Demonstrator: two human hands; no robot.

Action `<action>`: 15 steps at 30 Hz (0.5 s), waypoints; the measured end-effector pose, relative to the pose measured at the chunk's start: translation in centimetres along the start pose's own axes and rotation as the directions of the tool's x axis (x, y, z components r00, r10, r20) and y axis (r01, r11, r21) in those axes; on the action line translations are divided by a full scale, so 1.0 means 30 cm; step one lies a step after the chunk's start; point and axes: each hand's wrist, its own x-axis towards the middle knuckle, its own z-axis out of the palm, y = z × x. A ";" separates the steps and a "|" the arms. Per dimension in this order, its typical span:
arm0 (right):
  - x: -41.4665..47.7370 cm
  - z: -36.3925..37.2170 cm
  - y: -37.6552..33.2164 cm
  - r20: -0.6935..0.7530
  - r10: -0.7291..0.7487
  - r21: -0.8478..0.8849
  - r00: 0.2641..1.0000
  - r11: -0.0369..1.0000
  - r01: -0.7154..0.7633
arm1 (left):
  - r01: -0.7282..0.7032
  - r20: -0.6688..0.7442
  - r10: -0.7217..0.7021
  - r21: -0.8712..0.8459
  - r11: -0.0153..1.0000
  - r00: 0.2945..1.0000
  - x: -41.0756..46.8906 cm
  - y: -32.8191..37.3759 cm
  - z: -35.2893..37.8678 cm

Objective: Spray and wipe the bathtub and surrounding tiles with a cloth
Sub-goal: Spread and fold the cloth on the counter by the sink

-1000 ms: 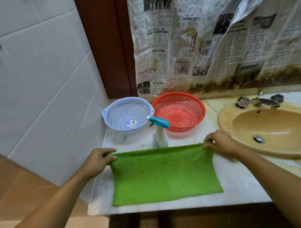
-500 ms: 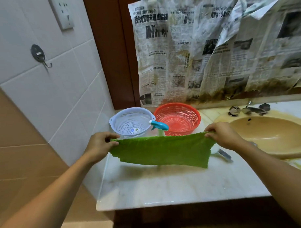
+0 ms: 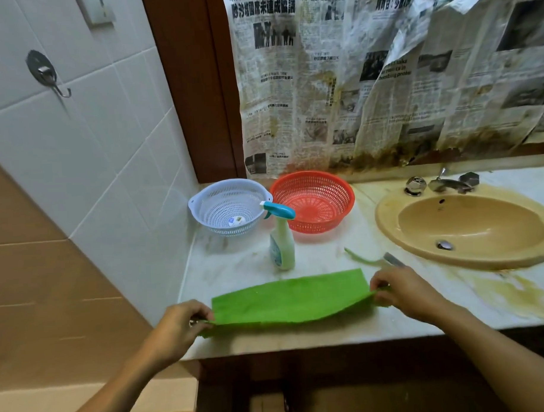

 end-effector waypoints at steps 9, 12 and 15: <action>-0.084 0.136 0.060 0.044 0.053 0.033 0.998 0.998 -0.055 | 0.012 0.003 -0.012 -0.001 1.000 1.000 -0.112 -0.080 0.149; -0.080 0.148 0.060 -0.040 0.086 0.155 0.995 0.985 -0.079 | 0.057 -0.057 -0.062 -0.081 0.995 0.996 -0.104 -0.076 0.159; -0.069 0.162 0.070 -0.087 0.141 0.268 0.986 0.957 -0.114 | 0.152 -0.109 -0.181 -0.233 0.960 0.977 -0.087 -0.076 0.163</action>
